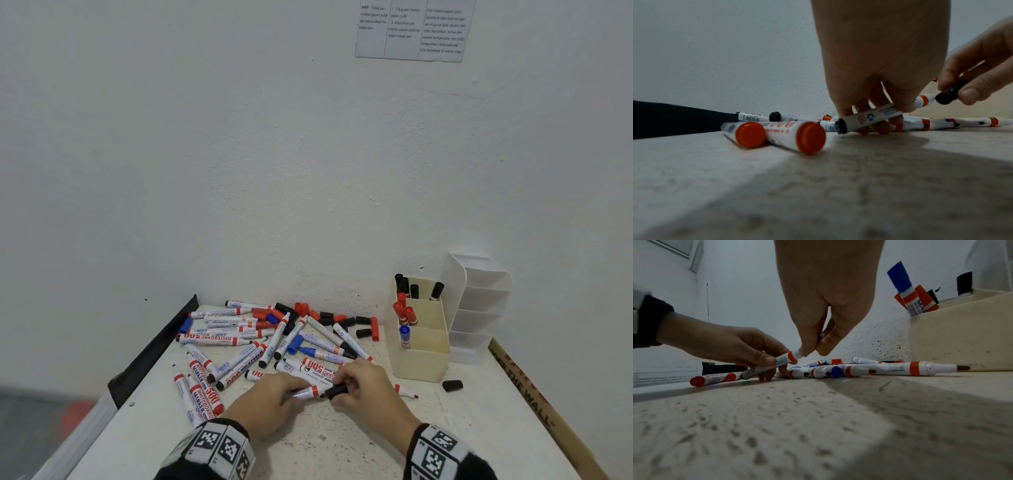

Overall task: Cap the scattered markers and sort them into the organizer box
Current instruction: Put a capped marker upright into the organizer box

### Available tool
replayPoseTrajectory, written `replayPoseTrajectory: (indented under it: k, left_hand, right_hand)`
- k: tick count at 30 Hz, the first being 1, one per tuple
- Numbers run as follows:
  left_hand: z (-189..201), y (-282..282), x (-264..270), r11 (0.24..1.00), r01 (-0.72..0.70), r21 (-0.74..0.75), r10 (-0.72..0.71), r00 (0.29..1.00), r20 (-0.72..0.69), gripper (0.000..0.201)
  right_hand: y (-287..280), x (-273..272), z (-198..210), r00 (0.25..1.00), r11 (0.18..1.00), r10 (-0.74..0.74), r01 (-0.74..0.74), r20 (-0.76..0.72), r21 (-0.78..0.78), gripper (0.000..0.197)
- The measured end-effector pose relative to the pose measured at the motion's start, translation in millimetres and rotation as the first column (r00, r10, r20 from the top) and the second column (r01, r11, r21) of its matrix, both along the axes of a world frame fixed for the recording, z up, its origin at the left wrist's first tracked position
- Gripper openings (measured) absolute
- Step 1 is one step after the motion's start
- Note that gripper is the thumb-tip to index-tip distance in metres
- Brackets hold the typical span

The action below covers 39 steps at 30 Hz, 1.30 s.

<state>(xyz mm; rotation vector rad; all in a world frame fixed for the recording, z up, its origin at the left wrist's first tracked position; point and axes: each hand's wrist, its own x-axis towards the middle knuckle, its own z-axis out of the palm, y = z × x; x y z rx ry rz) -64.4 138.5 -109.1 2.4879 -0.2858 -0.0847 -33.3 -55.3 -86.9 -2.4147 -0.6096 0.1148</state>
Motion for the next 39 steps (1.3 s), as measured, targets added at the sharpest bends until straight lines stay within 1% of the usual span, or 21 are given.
replayPoseTrajectory:
  k: [2, 5, 9, 11, 14, 17, 18, 20, 22, 23, 25, 27, 29, 32, 33, 34, 36, 37, 38, 39]
  left_hand:
    - [-1, 1, 0, 0.999, -0.029, -0.014, 0.029, 1.0, -0.01, 0.023]
    - [-3, 1, 0, 0.999, -0.031, -0.015, 0.031, 0.999, -0.015, 0.024]
    - [-3, 1, 2, 1.0, -0.009, -0.013, 0.009, 1.0, 0.001, 0.025]
    - [-2, 1, 1, 1.0, 0.001, -0.007, -0.001, 1.0, -0.005, 0.026]
    - [-2, 0, -1, 1.0, 0.004, -0.01, -0.004, 1.0, 0.02, 0.025]
    - [1, -1, -4, 1.0, 0.011, -0.001, -0.011, 0.997, 0.08, 0.026]
    - [3, -2, -5, 1.0, 0.017, 0.002, -0.017, 0.997, 0.077, 0.026]
    - [6, -6, -6, 0.999, 0.027, 0.02, -0.028, 0.998, 0.05, 0.028]
    - [7, -10, -6, 0.992, 0.045, 0.117, -0.051, 0.997, 0.052, 0.029]
    - [8, -11, -6, 0.987, 0.053, 0.149, -0.061, 0.997, 0.05, 0.028]
    - [7, -10, -5, 0.991, 0.076, 0.109, -0.079, 0.997, 0.022, 0.021]
    - [7, -9, -5, 0.993, 0.107, 0.056, -0.106, 0.994, -0.014, 0.023]
    - [5, -8, -6, 0.99, 0.135, 0.025, -0.134, 0.99, -0.046, 0.026]
    - [2, -9, -3, 0.991, 0.119, -0.057, -0.121, 0.992, -0.028, 0.034]
    - [2, -9, -2, 0.99, 0.104, -0.099, -0.107, 0.994, -0.022, 0.034]
    - [2, -10, -2, 0.986, 0.093, -0.136, -0.095, 0.995, -0.011, 0.032]
    - [6, -12, -3, 0.975, 0.067, -0.213, -0.064, 0.998, 0.018, 0.021]
    - [8, -13, -4, 0.969, 0.057, -0.238, -0.053, 0.998, 0.024, 0.024]
    - [9, -13, -4, 0.968, 0.053, -0.246, -0.047, 0.998, 0.031, 0.036]
    - [8, -12, -4, 0.975, 0.038, -0.22, -0.031, 0.999, 0.036, 0.048]
  right_hand:
    - [0, 0, -1, 0.999, 0.999, -0.028, 0.027, 0.046, 0.026, 0.032]
    - [-3, 1, -1, 0.993, 0.995, -0.082, 0.077, 0.081, 0.069, 0.025]
    - [-1, 3, -5, 0.997, 0.997, -0.063, 0.061, 0.044, 0.038, 0.032]
    - [2, 3, -8, 0.997, 0.998, -0.051, 0.049, 0.051, 0.025, 0.032]
    - [4, 1, -9, 0.998, 0.999, -0.023, 0.02, 0.052, 0.047, 0.018]
    - [5, -4, -5, 0.999, 0.996, 0.054, -0.054, -0.004, 0.073, 0.003]
    - [5, -3, -6, 0.998, 0.995, 0.064, -0.063, -0.013, 0.081, 0.012]
    - [4, 0, -11, 0.999, 0.997, 0.049, -0.05, 0.014, 0.055, 0.032]
    - [7, 0, -13, 0.999, 0.998, 0.047, -0.048, 0.027, 0.037, 0.043]
    - [8, 0, -15, 0.998, 0.997, 0.059, -0.061, 0.036, 0.043, 0.045]
    - [10, -2, -14, 0.992, 0.994, 0.1, -0.103, 0.071, 0.036, 0.044]
    - [8, -3, -13, 0.979, 0.983, 0.184, -0.182, 0.088, -0.032, 0.04]
    - [5, -3, -10, 0.965, 0.964, 0.253, -0.247, 0.065, -0.099, 0.033]
    - [3, -2, -6, 0.973, 0.973, 0.228, -0.227, 0.028, -0.033, 0.038]
    - [3, -1, -4, 0.976, 0.977, 0.214, -0.213, 0.038, -0.014, 0.037]
    - [4, -1, -2, 0.979, 0.98, 0.198, -0.199, 0.047, 0.007, 0.036]
    - [3, -1, 8, 0.985, 0.979, 0.167, -0.172, 0.051, 0.109, 0.03]
    - [3, -1, 16, 0.986, 0.973, 0.152, -0.16, 0.062, 0.165, 0.026]
    - [2, -1, 27, 0.988, 0.964, 0.13, -0.147, 0.087, 0.22, 0.022]
    - [1, -1, 39, 0.988, 0.954, 0.095, -0.126, 0.123, 0.271, 0.018]
